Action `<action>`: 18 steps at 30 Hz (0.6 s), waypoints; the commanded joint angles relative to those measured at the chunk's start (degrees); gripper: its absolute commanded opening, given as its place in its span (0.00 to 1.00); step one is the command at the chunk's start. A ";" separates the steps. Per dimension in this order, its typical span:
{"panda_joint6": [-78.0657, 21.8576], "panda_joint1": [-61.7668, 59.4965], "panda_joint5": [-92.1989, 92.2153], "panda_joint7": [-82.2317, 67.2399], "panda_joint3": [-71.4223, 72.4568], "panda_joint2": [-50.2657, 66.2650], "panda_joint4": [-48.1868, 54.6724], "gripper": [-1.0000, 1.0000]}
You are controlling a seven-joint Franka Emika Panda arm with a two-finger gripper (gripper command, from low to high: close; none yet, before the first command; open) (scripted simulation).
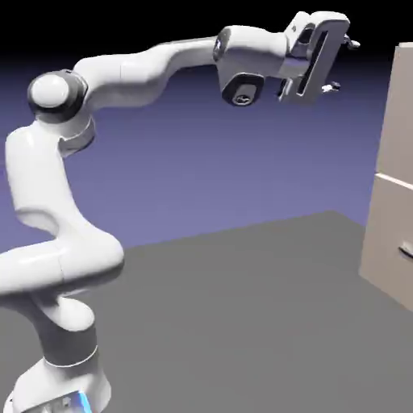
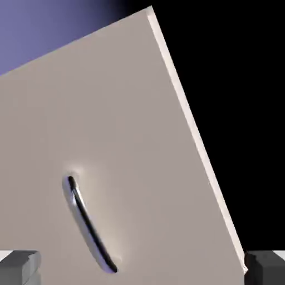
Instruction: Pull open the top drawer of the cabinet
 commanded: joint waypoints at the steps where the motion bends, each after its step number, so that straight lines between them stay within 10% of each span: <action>1: -0.14 -1.98 1.80 -2.50 1.66 -0.17 1.29 0.50; 18: -2.45 -35.53 32.44 -44.86 29.78 -3.05 23.13 0.50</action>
